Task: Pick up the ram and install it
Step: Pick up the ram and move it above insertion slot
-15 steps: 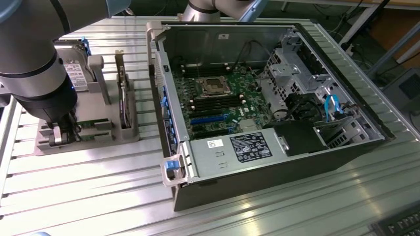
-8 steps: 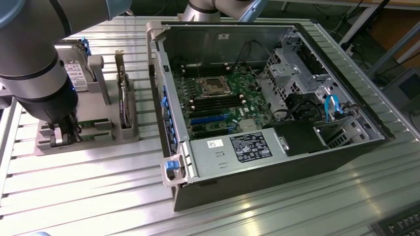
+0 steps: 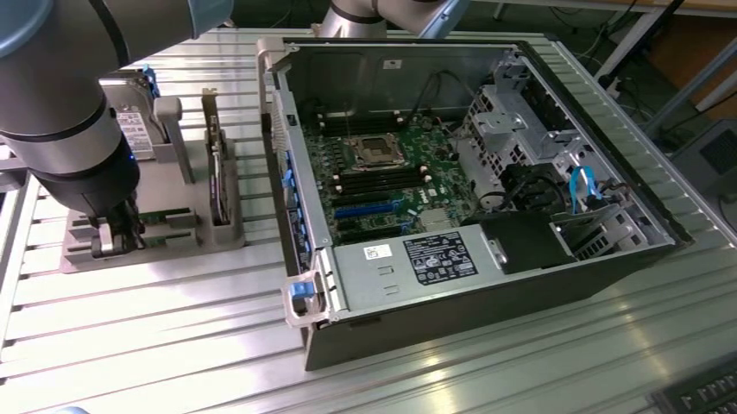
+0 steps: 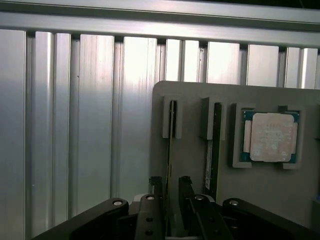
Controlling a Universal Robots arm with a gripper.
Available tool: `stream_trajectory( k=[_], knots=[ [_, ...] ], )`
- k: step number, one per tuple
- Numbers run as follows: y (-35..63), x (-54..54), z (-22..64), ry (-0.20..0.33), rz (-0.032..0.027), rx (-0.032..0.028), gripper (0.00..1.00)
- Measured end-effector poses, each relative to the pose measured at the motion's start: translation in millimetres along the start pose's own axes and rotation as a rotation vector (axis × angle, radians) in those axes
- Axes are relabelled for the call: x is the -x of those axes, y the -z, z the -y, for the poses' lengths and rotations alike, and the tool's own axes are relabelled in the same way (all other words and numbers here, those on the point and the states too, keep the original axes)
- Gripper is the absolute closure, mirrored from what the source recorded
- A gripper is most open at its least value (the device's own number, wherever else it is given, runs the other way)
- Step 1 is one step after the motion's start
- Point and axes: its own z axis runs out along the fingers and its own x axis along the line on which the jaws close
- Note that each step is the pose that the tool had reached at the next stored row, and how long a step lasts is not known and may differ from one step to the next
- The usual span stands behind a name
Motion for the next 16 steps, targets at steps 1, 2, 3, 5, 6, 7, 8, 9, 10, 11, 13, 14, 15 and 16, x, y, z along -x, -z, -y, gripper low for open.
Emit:
stream_trajectory(
  k=[1,2,3,5,6,7,8,9,10,11,13,14,15,16],
  knots=[
    [-0.4,0.0,0.0,0.000,0.0000,0.0000,0.73],
    [-1.2,0.0,0.1,0.000,0.0002,-0.0002,0.73],
    [-1.9,-0.1,0.1,0.000,0.0002,-0.0002,0.73],
    [-3.2,-0.2,0.0,0.000,0.0001,-0.0001,0.73],
    [-3.9,-0.2,0.1,0.000,0.0001,-0.0001,0.73],
    [-4.5,-0.2,0.1,0.000,0.0001,-0.0001,0.73],
    [-5.8,-0.2,0.1,0.000,0.0001,-0.0002,0.73],
    [-6.7,-0.2,0.1,0.000,0.0001,-0.0001,0.73],
    [-7.9,-0.3,0.1,0.000,0.0000,0.0000,0.73],
    [-8.1,-0.3,0.1,0.000,-0.0001,0.0002,0.73],
    [-8.7,-0.3,0.2,0.000,0.0001,-0.0001,0.73],
    [-8.8,-0.3,0.2,0.000,0.0000,0.0001,0.73],
    [-8.9,-0.3,0.2,0.000,0.0000,0.0000,0.73],
    [-9.0,-0.3,0.2,0.000,0.0001,-0.0001,0.73]
  ],
)
